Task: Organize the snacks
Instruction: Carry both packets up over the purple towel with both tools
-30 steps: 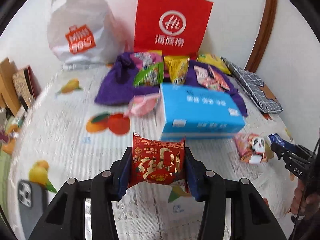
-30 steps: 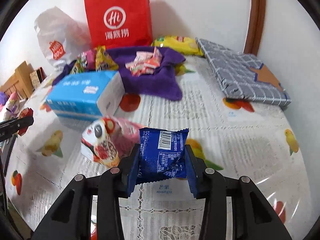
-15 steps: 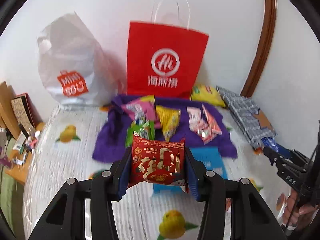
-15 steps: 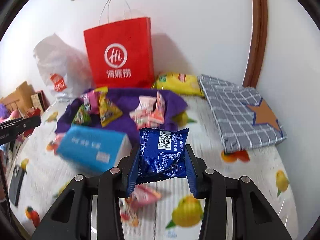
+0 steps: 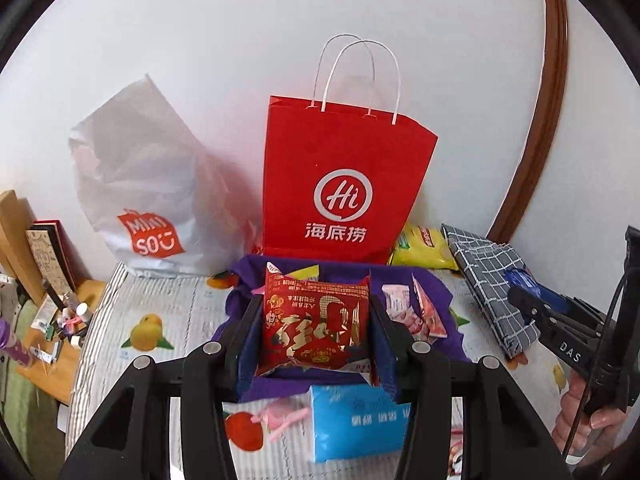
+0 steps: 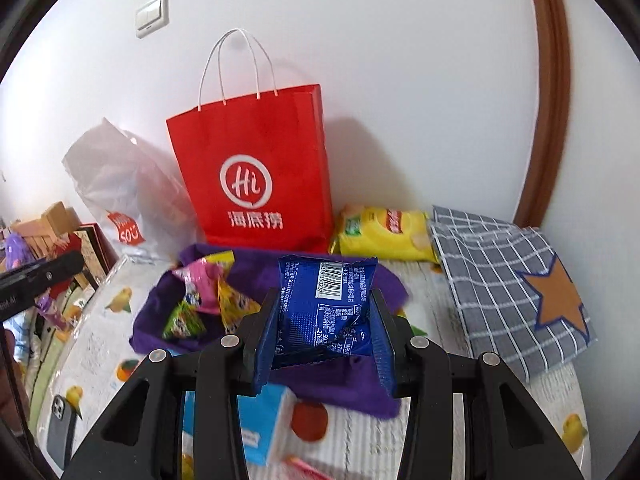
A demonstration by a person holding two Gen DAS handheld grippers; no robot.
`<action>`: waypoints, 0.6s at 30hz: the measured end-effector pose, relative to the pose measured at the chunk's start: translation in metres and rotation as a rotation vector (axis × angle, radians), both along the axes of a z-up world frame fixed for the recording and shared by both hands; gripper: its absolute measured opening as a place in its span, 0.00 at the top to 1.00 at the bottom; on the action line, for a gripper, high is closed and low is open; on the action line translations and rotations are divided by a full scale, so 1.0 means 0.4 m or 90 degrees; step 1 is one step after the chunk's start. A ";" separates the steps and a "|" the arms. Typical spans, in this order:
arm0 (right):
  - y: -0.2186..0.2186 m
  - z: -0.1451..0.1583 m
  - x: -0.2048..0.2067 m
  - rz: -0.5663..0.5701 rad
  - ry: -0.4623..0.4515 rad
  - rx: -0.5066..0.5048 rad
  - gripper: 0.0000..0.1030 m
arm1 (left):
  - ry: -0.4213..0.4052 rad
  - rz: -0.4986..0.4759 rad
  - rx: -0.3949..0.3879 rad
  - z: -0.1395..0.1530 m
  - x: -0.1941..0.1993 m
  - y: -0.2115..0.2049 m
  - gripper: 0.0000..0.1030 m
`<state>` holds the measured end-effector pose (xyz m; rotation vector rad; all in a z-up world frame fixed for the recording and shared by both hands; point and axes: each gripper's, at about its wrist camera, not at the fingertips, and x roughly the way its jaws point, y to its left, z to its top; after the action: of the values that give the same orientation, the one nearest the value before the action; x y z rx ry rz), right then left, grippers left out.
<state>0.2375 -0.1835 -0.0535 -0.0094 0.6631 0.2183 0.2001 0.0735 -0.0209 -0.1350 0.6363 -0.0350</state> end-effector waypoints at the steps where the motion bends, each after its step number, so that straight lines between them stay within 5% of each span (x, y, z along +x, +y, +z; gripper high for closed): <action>1: 0.003 0.004 0.011 0.001 -0.002 0.004 0.59 | 0.001 0.000 0.000 0.000 0.012 -0.003 0.55; 12: 0.042 0.030 0.141 0.013 -0.003 0.042 0.59 | 0.021 -0.014 -0.020 0.002 0.156 -0.028 0.55; 18: 0.062 -0.021 0.199 0.033 0.018 0.024 0.59 | 0.013 -0.016 -0.004 -0.001 0.218 -0.031 0.54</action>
<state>0.3172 -0.1589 -0.0617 0.0124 0.6874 0.2817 0.2872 0.0611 -0.0214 -0.1335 0.6591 -0.0595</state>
